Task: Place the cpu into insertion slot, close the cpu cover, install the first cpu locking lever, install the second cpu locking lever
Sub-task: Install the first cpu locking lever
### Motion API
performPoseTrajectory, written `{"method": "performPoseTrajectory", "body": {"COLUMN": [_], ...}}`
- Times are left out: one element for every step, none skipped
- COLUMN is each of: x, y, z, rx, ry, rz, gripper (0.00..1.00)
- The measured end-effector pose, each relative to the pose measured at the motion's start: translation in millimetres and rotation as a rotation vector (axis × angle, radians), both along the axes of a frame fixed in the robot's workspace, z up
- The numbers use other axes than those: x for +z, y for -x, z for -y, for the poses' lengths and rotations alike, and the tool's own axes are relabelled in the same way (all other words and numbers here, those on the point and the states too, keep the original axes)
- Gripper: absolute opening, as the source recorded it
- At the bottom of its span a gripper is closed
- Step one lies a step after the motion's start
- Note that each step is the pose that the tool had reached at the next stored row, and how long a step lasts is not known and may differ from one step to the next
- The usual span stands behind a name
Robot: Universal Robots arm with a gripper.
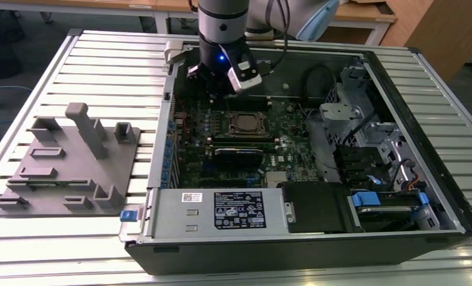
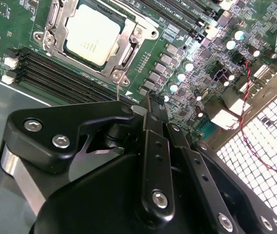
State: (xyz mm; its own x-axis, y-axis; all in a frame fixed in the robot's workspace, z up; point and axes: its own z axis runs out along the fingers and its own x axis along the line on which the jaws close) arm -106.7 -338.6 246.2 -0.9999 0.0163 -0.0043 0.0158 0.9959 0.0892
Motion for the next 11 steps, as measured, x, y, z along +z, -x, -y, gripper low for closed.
{"method": "performPoseTrajectory", "body": {"x": [0.0,0.0,0.0,0.0,0.0,0.1,0.1,0.0,0.0,0.0,0.0], "y": [0.0,0.0,0.0,0.1,0.1,0.2,0.2,0.2,0.1,0.1,0.1], "z": [0.0,0.0,0.0,0.0,0.0,0.0,0.1,0.0,0.0,0.0,0.1], "rx": [0.000,0.000,0.000,0.000,0.000,0.000,0.000,0.000,0.000,0.000,0.000], "ry": [0.0000,0.0000,0.0000,0.0000,0.0000,-0.0008,-0.0027,-0.0044,-0.0057,-0.0078,-0.0123], "rz": [0.0000,0.0000,0.0000,0.0000,0.0000,-0.0002,-0.0002,-0.0001,0.0000,0.0000,0.0000], "gripper": [0.11,0.11,0.11,0.11,0.11,0.11,0.11,0.11,0.11,0.11,0.11]}}
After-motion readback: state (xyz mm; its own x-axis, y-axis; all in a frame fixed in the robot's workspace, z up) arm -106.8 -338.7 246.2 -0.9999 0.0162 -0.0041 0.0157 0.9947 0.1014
